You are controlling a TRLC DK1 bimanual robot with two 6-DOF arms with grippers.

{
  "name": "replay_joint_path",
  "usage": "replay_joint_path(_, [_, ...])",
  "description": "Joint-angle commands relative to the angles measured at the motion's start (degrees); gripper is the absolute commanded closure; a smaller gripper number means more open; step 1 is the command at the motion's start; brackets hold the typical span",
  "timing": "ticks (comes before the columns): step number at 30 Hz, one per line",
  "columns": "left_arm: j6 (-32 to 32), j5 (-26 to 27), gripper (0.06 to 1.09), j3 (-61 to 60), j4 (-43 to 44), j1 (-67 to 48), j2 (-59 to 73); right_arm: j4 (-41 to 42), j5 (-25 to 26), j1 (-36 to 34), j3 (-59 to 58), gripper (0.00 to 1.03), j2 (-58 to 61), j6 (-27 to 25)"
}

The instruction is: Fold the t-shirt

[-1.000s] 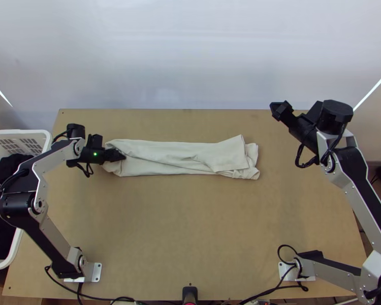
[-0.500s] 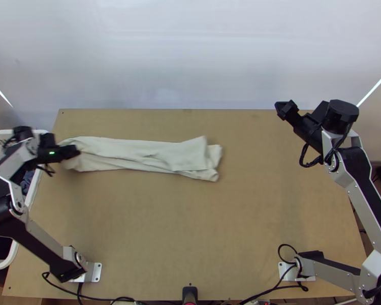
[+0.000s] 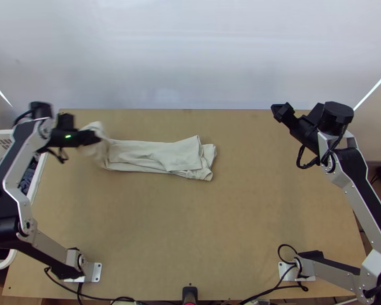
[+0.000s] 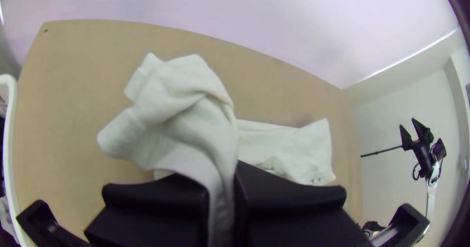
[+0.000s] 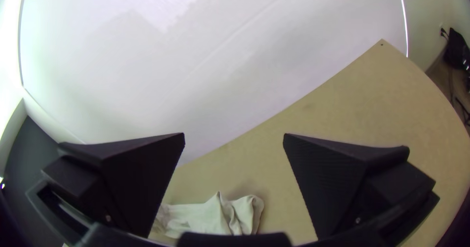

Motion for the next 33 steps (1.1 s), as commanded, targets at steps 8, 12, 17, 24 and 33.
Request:
replay_joint_path(8, [-9.8, -2.7, 1.05, 12.6, -1.8, -27.5, 4.6, 0.8, 0.0, -0.7, 0.3, 0.09, -0.5, 0.4])
replay_joint_path(12, [-10.9, -3.5, 1.05, 15.3, -1.8, -31.5, 8.0, 1.0, 0.0, -0.7, 0.6, 0.09, -0.5, 0.5])
replay_joint_path(17, [-12.0, -4.4, 1.05, 19.2, -1.8, -34.2, 12.8, 1.1, 0.0, -0.8, 0.8, 0.09, -0.6, 1.5])
replay_joint_path(24, [-14.4, -4.8, 1.05, 24.4, -1.9, -39.8, 18.1, 1.7, 0.1, 0.8, -0.7, 0.09, -0.8, 2.1])
replay_joint_path(33, [-15.4, -6.0, 0.1, 33.7, -1.7, -47.9, 26.1, 2.2, 0.1, 1.3, -0.7, 0.09, -0.9, 2.1])
